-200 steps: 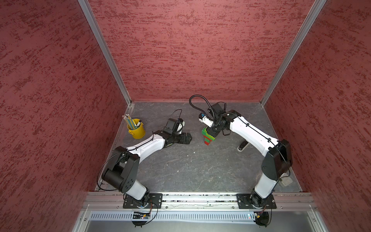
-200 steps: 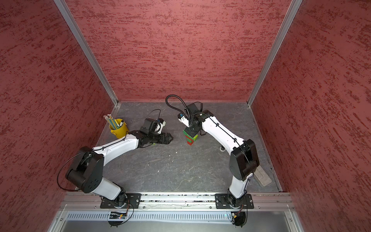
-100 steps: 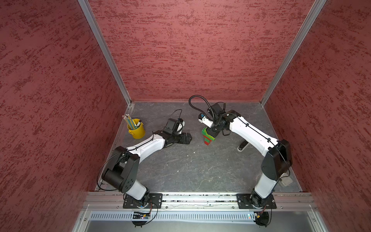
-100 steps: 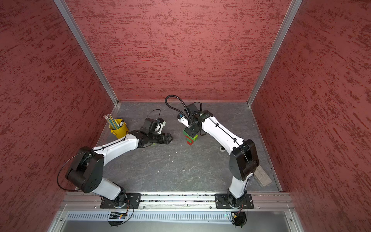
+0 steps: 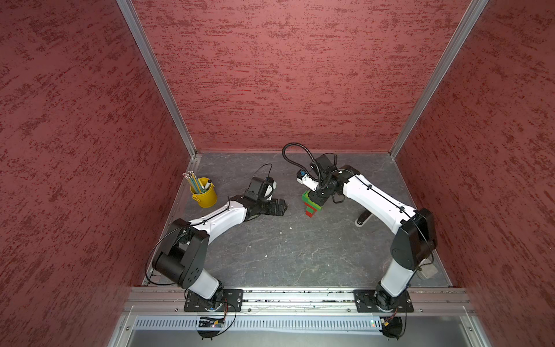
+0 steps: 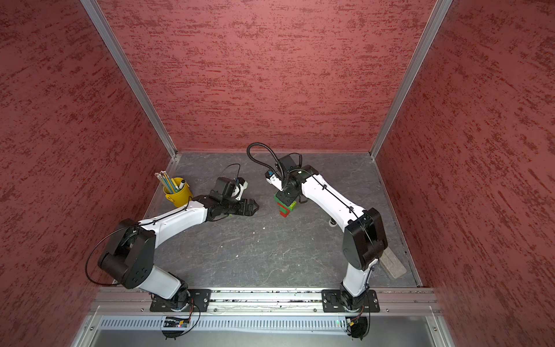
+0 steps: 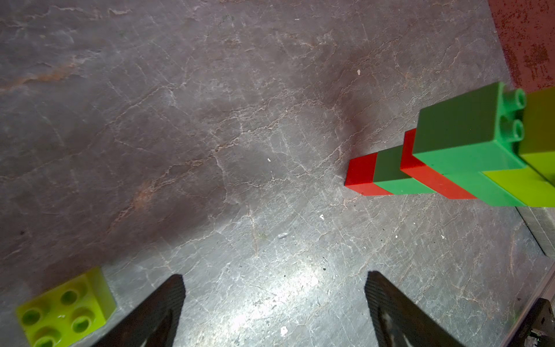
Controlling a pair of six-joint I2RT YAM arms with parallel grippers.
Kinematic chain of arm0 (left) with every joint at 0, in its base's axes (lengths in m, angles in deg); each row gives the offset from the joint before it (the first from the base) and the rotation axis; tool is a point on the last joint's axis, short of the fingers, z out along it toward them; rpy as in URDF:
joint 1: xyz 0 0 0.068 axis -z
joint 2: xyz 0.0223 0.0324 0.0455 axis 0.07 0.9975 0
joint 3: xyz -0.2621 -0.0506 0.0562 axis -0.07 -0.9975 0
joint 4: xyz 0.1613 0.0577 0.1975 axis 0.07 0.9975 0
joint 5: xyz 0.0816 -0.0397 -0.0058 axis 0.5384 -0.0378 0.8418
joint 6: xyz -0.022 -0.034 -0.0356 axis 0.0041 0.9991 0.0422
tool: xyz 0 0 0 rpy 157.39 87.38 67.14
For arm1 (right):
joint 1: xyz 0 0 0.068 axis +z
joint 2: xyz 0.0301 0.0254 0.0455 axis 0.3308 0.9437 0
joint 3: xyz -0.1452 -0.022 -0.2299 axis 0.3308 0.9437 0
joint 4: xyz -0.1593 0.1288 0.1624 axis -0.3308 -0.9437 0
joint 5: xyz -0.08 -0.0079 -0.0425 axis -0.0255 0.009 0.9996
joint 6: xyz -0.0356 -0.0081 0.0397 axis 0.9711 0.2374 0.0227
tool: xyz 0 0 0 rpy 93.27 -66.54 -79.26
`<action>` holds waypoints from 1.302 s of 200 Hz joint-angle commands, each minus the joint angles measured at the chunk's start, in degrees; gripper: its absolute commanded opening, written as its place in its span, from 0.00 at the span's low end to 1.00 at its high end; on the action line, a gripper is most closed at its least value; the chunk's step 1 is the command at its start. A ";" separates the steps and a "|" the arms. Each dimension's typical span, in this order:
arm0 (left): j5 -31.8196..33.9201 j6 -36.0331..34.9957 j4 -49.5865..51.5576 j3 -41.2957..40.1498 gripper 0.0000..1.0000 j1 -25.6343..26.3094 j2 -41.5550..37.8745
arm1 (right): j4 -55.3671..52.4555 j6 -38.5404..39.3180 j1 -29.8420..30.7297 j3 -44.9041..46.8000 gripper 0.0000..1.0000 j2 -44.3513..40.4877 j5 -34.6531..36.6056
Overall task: Assemble a spoon with lego
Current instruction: Assemble the lego brick with the lego brick.
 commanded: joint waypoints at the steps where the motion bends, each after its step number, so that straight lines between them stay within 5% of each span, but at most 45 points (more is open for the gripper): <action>1: -0.28 -1.12 -0.36 -0.81 0.96 -0.05 -0.50 | -2.80 -0.11 0.05 2.74 0.33 1.51 -0.38; 118: -0.41 -1.08 -0.33 -0.39 0.96 0.22 -0.16 | -3.27 0.28 -1.27 -1.83 0.33 -0.14 -7.98; 224: -0.51 -1.11 -0.03 -0.03 0.96 0.31 -0.11 | -2.45 1.59 -1.36 -1.70 0.33 0.01 -0.48; 260: -0.47 -1.13 -0.09 -0.21 0.96 0.31 -0.07 | -1.78 1.53 -1.36 -3.06 0.34 -0.13 -2.90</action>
